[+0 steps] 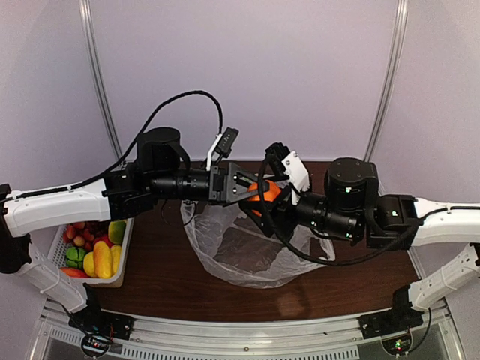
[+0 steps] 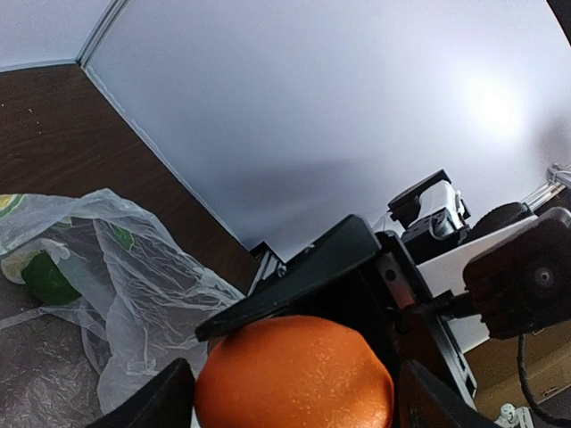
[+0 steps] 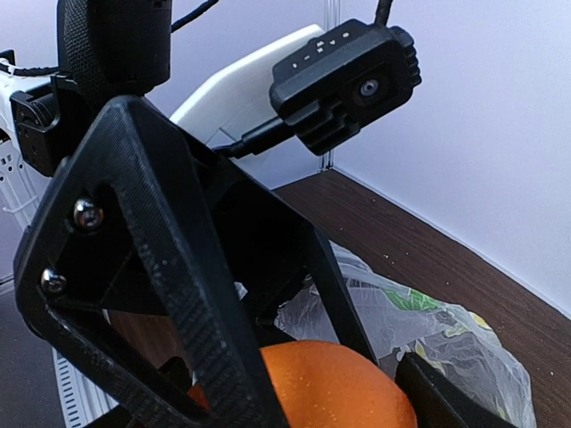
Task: Untie the knot of the plastic bag and take out the fruit
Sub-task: Pass from the right arm to the left, then place the fake fruit in the bin.
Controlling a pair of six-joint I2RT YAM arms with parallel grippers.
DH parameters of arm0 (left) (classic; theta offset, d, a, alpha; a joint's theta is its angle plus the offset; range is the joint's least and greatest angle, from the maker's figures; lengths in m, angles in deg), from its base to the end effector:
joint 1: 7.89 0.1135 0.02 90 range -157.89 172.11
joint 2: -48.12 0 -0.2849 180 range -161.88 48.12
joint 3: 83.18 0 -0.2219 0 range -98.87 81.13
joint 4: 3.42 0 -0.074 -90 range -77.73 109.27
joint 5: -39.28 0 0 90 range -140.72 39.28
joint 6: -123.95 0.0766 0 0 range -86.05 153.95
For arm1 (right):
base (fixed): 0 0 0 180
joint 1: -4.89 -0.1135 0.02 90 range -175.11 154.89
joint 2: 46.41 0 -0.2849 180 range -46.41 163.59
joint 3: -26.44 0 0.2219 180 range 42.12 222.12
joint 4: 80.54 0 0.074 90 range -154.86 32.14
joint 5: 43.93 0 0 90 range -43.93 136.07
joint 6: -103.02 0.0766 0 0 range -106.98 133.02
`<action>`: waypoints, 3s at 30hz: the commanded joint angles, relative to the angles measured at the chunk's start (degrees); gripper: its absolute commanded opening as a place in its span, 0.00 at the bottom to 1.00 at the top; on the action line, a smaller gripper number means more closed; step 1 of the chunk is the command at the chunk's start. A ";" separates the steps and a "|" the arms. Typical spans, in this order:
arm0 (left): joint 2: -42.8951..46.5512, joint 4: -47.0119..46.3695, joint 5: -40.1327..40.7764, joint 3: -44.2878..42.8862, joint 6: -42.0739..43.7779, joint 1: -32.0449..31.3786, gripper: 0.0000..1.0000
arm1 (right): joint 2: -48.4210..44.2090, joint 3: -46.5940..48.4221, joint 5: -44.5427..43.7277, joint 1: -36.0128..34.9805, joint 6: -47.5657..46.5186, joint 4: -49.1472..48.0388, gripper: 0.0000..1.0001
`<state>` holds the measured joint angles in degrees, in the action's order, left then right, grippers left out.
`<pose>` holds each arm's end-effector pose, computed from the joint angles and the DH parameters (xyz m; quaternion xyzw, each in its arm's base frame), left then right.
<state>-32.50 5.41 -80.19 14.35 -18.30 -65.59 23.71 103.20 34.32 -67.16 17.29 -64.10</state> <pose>0.1472 -0.3033 0.3847 0.2028 0.7154 -0.6342 0.2119 0.1043 0.2714 0.3817 -0.3695 0.6684 0.3343 0.5522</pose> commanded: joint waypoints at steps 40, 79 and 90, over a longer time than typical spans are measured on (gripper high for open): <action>7.42 5.67 6.93 1.64 5.23 7.88 0.35 | -10.36 -5.17 -2.16 -0.63 3.61 3.35 1.00; 42.75 47.50 33.46 27.67 13.45 74.94 0.33 | -15.03 -11.22 -13.10 5.30 10.14 10.24 1.00; 40.85 48.60 34.57 26.97 13.49 74.95 0.52 | -14.07 -11.51 -12.19 5.84 10.29 10.26 1.00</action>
<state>8.46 53.89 -47.43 41.87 -4.18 8.95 9.42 92.38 21.82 -61.59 26.95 -54.31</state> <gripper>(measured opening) 0.638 0.997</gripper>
